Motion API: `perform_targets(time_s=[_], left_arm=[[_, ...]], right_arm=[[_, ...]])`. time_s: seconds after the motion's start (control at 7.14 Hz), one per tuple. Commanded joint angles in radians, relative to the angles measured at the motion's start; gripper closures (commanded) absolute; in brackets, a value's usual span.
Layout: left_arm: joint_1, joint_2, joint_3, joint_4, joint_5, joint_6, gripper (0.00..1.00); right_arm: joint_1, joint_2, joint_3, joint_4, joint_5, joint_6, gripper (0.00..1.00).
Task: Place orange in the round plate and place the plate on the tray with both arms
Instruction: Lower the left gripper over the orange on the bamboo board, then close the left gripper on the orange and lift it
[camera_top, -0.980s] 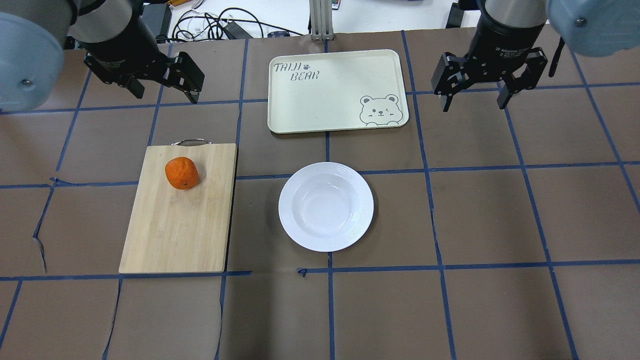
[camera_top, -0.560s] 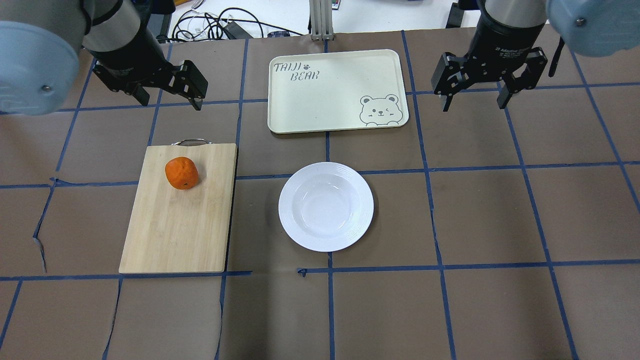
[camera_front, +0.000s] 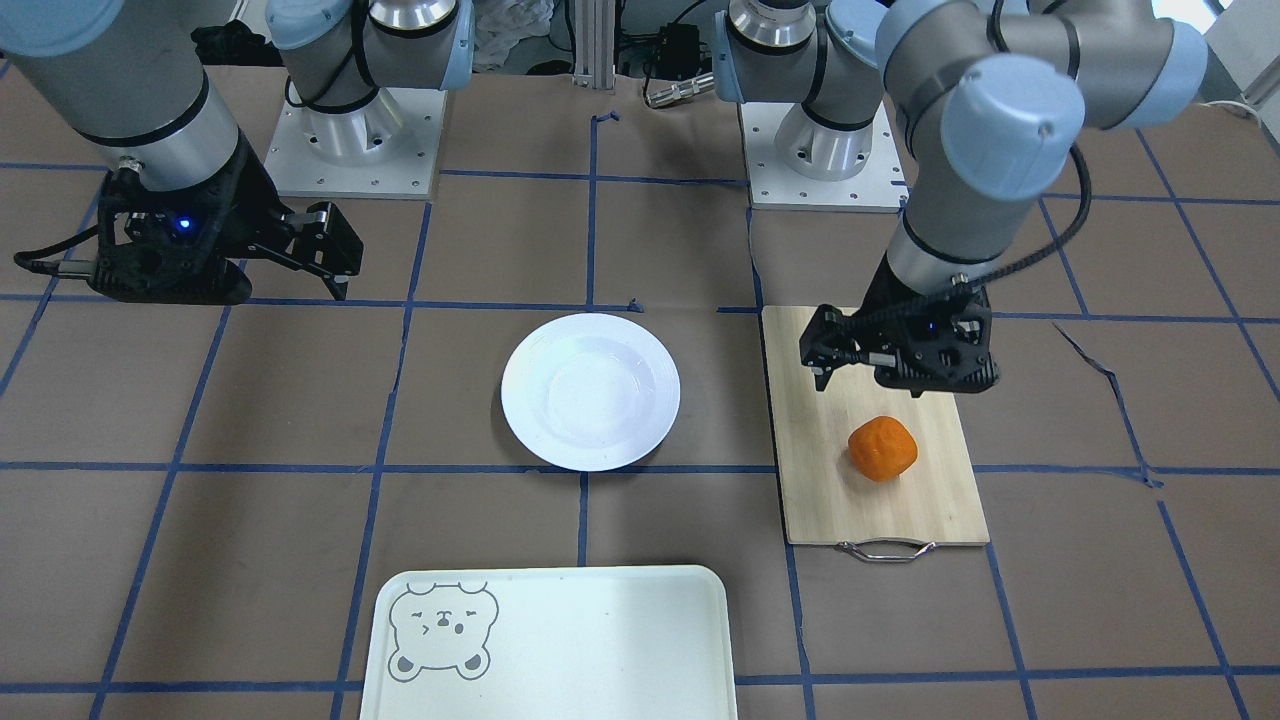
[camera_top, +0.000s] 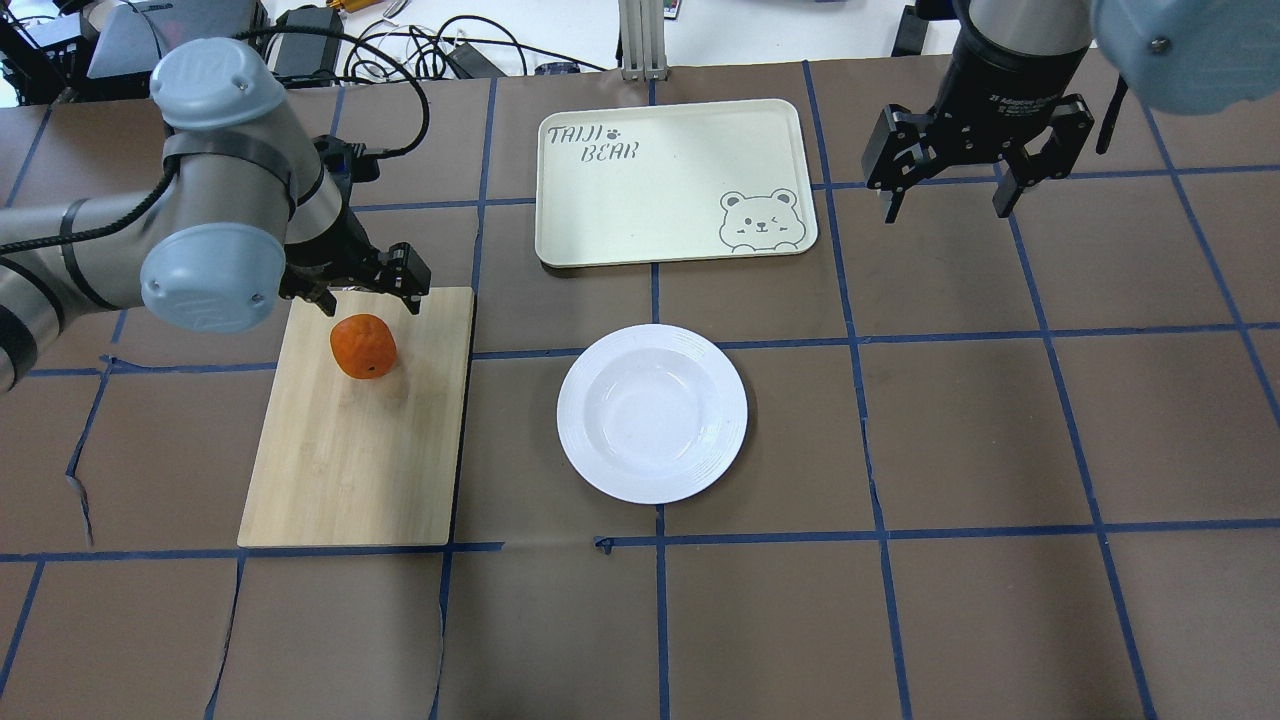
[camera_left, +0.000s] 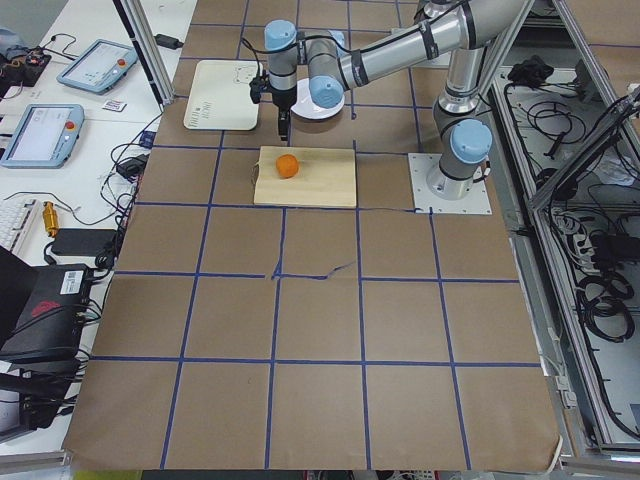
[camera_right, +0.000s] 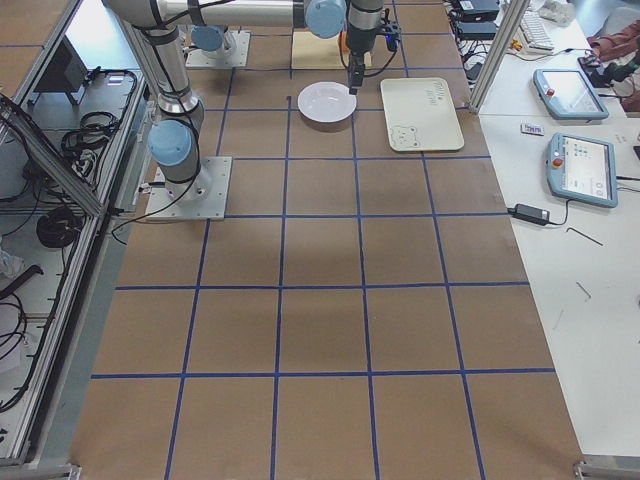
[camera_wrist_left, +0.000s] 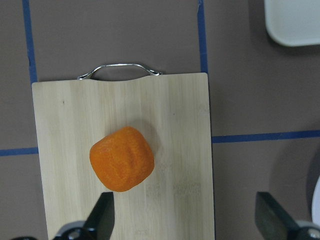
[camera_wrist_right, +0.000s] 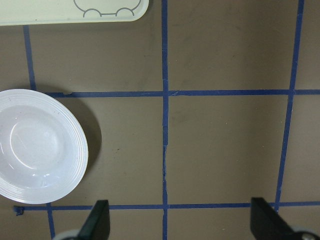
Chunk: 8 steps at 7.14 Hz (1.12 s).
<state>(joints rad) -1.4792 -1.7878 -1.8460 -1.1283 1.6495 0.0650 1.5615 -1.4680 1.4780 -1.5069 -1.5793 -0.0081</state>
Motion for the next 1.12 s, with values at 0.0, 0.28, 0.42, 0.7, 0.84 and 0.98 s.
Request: perform_targets(time_s=[0.0, 0.28, 0.42, 0.7, 0.84, 0.98], left_arm=[[0.008, -0.047, -0.036, 0.015, 0.102, -0.034, 0.00], [0.017, -0.077, -0.030, 0.033, 0.095, -0.031, 0.00], [0.020, -0.099, -0.027, 0.054, 0.095, -0.022, 0.00], [0.022, -0.130, -0.027, 0.097, 0.099, 0.010, 0.00], [0.022, -0.137, -0.027, 0.117, 0.093, 0.013, 0.00], [0.022, -0.142, -0.027, 0.148, 0.095, 0.018, 0.45]], right_arm=[[0.000, 0.000, 0.001, -0.002, 0.001, -0.001, 0.00], [0.002, -0.002, -0.001, -0.007, 0.001, 0.000, 0.00], [0.002, 0.000, 0.001, -0.001, 0.001, 0.000, 0.00], [0.002, 0.000, 0.001, -0.001, 0.001, 0.000, 0.00], [0.002, 0.000, 0.001, 0.001, 0.001, 0.000, 0.00], [0.002, 0.000, 0.001, 0.002, 0.001, 0.000, 0.00]])
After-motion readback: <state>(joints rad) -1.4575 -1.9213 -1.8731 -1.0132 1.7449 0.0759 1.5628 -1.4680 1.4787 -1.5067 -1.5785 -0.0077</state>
